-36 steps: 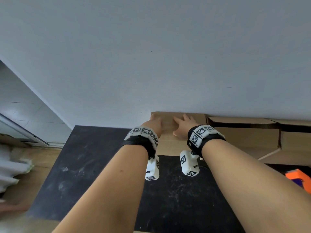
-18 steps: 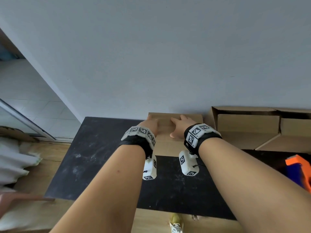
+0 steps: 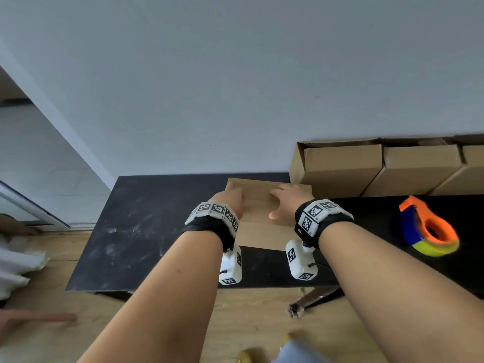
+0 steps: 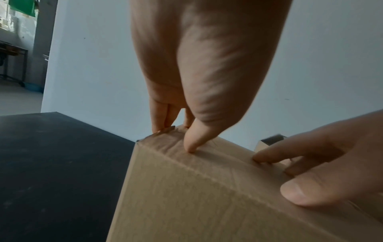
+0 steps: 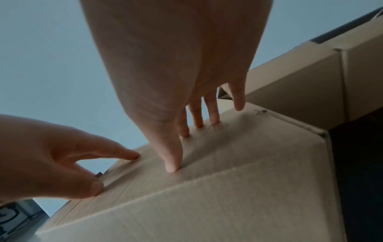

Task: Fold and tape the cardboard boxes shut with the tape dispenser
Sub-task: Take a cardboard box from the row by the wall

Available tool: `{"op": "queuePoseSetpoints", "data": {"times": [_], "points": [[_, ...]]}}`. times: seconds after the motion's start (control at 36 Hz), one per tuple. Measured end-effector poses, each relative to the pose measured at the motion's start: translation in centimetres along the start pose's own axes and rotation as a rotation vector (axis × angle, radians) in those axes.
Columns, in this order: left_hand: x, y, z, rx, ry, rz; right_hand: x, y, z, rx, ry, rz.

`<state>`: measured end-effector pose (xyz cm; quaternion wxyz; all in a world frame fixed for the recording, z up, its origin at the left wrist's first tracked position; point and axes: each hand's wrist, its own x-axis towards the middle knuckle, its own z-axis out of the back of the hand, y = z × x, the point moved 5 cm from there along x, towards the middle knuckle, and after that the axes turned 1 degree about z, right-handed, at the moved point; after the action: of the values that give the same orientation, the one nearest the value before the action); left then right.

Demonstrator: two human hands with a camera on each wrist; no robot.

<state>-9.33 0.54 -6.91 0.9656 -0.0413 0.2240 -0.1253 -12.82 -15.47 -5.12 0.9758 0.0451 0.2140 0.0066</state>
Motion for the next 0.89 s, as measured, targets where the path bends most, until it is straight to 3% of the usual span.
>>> {"op": "queuePoseSetpoints", "data": {"times": [0.19, 0.33, 0.58, 0.78, 0.89], "points": [[-1.5, -4.8, -0.9, 0.03, -0.035, 0.028, -2.2, -4.5, -0.8, 0.063, -0.05, -0.013], [-2.2, -8.8, -1.3, 0.036, -0.052, 0.08, -3.4, -8.9, -1.7, 0.206, -0.002, -0.054], [-3.0, -15.8, -3.8, -0.044, -0.115, 0.269, -5.7, -16.3, -1.1, 0.202, -0.051, 0.066], [-3.4, -20.7, -5.4, 0.015, -0.269, 0.279, -7.0, -19.3, -1.9, 0.204, -0.121, 0.105], [-3.4, -24.2, -6.3, 0.013, -0.306, 0.191, -7.6, -20.5, -2.3, 0.214, -0.136, 0.182]]}}
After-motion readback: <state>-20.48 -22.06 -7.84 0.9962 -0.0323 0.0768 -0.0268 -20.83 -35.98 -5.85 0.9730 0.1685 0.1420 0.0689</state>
